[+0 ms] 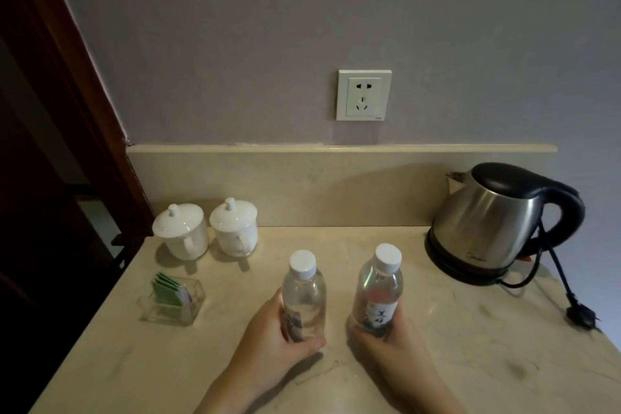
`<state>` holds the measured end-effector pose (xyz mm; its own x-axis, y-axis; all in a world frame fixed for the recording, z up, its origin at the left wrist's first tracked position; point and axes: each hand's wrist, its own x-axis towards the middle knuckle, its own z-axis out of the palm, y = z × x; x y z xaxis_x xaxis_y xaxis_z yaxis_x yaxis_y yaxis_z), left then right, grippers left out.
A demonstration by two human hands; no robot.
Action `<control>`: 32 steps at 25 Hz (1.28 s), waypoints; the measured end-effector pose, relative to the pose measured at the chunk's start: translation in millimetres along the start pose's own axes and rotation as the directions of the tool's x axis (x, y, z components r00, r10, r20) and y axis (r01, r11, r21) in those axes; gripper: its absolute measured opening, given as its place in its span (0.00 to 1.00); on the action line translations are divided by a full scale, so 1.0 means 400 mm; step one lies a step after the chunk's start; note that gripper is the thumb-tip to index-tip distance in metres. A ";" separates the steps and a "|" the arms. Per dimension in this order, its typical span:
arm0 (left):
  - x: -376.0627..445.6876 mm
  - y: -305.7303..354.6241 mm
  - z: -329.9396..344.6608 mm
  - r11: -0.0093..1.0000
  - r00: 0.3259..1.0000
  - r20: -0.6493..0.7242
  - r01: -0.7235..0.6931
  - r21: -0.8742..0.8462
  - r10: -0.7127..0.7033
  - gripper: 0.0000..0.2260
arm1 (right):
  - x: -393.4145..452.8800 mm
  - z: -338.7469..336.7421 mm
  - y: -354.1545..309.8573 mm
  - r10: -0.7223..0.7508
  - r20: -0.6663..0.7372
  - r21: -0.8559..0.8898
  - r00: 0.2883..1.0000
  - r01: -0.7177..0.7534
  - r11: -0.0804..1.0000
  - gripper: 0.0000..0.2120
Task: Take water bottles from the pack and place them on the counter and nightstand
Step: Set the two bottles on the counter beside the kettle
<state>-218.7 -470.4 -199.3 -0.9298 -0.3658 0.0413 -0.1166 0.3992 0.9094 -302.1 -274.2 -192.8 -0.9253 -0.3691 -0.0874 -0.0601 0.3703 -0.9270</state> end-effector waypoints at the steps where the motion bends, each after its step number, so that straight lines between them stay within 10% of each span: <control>1: 0.004 -0.006 0.002 1.000 1.000 0.004 0.014 0.001 -0.014 0.25 | 0.005 -0.001 0.009 0.024 -0.001 -0.053 1.000 -0.024 0.998 0.25; 11: 0.217 -0.002 0.072 0.995 0.999 -0.037 0.005 -0.100 -0.009 0.25 | 0.215 0.029 0.015 -0.017 -0.114 -0.206 0.993 -0.007 0.978 0.35; 32: 0.411 -0.022 0.131 0.998 0.955 -0.291 -0.056 -0.007 0.051 0.21 | 0.400 0.013 0.022 -0.085 -0.061 -0.102 0.995 0.078 0.992 0.23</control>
<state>-388.9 -489.9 -222.3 -0.7929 -0.5732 0.2065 -0.0622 0.4133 0.9085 -448.9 -334.5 -217.0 -0.9380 -0.3462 0.0141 -0.1702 0.4250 -0.8890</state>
